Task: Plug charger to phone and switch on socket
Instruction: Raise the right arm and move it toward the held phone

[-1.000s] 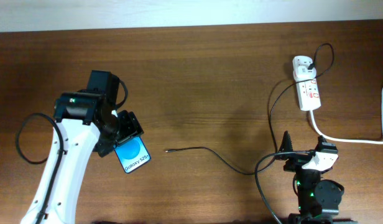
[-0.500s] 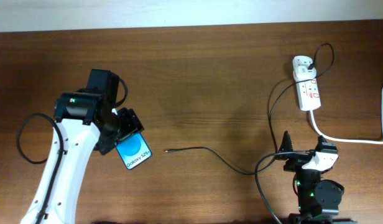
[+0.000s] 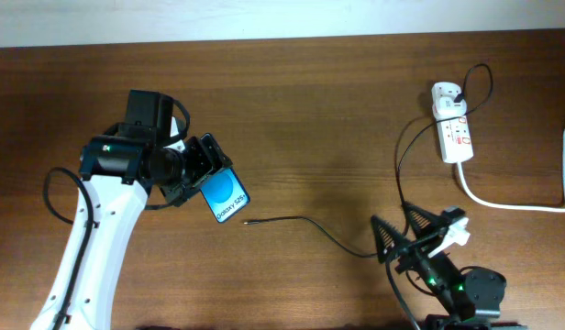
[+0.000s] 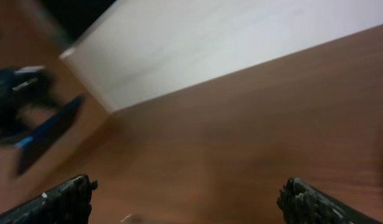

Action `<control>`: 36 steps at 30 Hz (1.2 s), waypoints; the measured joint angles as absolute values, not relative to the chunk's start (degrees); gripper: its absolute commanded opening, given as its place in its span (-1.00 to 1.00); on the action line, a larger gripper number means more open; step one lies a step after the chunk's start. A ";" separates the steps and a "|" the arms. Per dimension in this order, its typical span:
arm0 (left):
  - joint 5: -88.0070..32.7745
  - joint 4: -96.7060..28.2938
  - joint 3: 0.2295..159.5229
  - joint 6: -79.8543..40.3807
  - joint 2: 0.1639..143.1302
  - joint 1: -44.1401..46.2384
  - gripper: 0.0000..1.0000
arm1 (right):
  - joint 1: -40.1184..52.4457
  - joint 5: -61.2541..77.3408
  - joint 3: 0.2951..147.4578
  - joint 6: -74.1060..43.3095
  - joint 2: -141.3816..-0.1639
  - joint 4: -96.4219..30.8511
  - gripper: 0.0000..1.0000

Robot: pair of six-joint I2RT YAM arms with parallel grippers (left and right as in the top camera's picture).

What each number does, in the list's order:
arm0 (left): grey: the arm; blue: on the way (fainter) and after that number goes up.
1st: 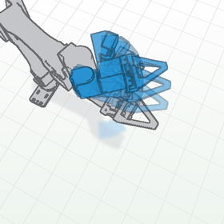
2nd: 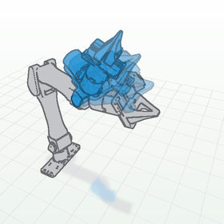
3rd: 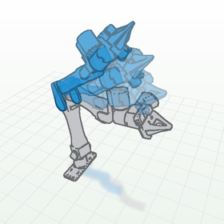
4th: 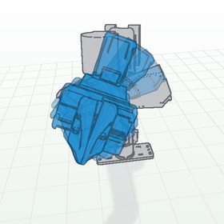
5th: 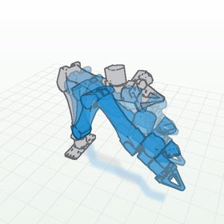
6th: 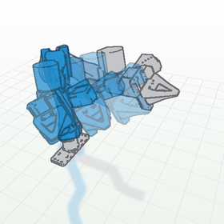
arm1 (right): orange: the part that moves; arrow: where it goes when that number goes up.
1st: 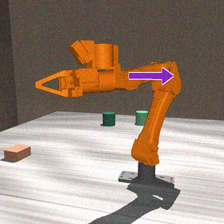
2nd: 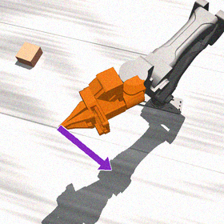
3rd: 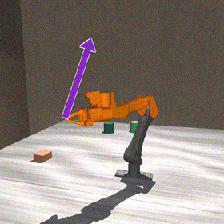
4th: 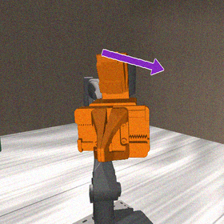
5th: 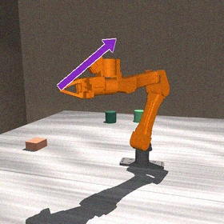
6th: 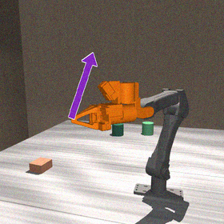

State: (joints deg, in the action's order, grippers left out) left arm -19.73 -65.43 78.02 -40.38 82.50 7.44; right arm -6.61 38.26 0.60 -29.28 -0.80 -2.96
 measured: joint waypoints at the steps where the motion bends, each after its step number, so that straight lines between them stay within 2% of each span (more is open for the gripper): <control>1: -19.84 -65.43 78.02 -40.38 82.50 7.44 -0.12 | -6.61 41.60 0.60 -29.80 -0.80 -3.20 0.97; 4: -20.18 -65.41 78.02 -40.38 82.50 7.44 -0.13 | -6.61 50.41 0.60 -30.33 -0.80 -4.25 0.97; 9: -20.18 -65.30 78.02 -40.38 82.50 7.44 -0.13 | -6.61 56.95 0.60 -30.98 -0.80 -5.28 0.97; 18: -22.24 -65.47 78.02 -40.38 82.50 7.44 -0.14 | -6.61 59.11 0.60 -31.14 -0.80 -5.63 0.97; 27: -29.65 -65.21 78.02 -40.36 82.50 7.44 -0.14 | -6.61 69.54 0.60 -31.46 -0.80 -6.07 0.97; 31: -33.26 -64.16 78.02 -40.36 82.50 7.44 -0.14 | -6.61 70.41 0.58 -40.91 -0.80 1.21 0.97; 36: -35.77 -62.33 78.02 -40.34 82.50 7.44 -0.15 | -6.61 70.63 0.58 -46.39 -0.80 7.81 0.97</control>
State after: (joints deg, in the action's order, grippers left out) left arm -35.77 -62.33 78.02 -40.34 82.50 7.44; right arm -6.61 70.63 0.58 -46.39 -0.80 7.81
